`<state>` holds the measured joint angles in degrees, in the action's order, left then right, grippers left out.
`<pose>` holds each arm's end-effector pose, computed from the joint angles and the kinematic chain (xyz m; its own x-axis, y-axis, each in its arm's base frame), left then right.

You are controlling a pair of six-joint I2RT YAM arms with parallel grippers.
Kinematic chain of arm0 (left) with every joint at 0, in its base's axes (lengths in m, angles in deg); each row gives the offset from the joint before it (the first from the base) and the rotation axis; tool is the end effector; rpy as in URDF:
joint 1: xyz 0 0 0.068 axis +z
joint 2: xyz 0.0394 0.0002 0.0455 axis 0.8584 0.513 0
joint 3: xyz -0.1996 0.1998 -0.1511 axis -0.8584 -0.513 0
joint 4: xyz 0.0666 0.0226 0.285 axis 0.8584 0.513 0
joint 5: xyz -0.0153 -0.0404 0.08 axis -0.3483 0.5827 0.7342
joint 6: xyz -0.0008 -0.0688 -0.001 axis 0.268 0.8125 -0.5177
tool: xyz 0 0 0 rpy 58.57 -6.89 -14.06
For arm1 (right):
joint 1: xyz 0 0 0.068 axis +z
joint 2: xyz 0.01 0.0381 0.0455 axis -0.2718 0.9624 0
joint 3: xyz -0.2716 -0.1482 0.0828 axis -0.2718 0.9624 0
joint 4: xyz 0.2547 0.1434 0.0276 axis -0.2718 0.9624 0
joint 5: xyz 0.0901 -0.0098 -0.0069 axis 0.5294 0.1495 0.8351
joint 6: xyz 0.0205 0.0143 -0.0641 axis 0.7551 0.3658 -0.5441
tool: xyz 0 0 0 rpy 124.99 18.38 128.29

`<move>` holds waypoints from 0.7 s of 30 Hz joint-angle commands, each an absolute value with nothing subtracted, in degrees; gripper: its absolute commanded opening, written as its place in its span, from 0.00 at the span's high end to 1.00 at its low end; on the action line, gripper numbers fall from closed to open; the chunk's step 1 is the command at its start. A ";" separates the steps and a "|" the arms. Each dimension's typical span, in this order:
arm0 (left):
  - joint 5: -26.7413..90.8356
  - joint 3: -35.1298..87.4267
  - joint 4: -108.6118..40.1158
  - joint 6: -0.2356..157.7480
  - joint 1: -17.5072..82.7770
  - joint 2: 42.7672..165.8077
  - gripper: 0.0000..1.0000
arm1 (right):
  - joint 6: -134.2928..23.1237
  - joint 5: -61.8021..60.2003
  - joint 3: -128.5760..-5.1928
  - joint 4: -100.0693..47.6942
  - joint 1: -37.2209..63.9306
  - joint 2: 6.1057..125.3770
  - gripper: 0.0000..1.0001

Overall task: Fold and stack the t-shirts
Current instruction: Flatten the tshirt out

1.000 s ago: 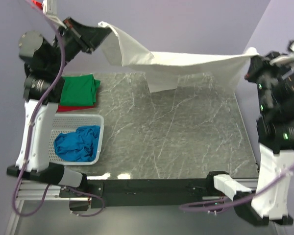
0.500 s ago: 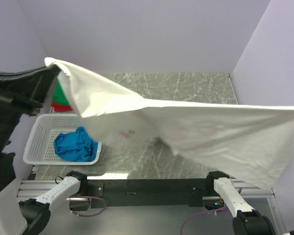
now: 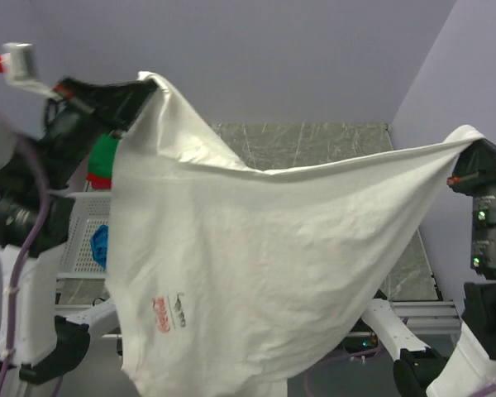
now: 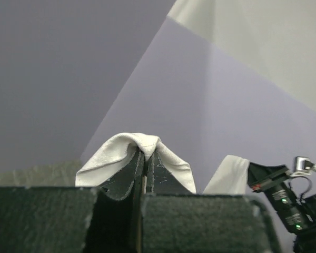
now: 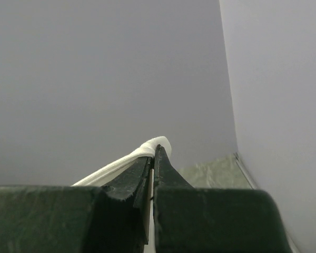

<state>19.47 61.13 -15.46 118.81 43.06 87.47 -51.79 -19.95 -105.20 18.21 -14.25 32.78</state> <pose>0.0941 -0.0477 0.6958 -0.1155 -0.7293 -0.6744 0.7387 0.3909 -0.5492 -0.0089 -0.0113 0.6712 0.3791 0.1906 -0.9055 0.0923 0.9659 0.2419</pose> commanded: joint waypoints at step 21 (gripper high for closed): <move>33.39 89.05 -1.02 108.37 45.51 157.16 0.42 | -52.82 -17.48 -86.74 -8.53 -14.10 80.78 0.85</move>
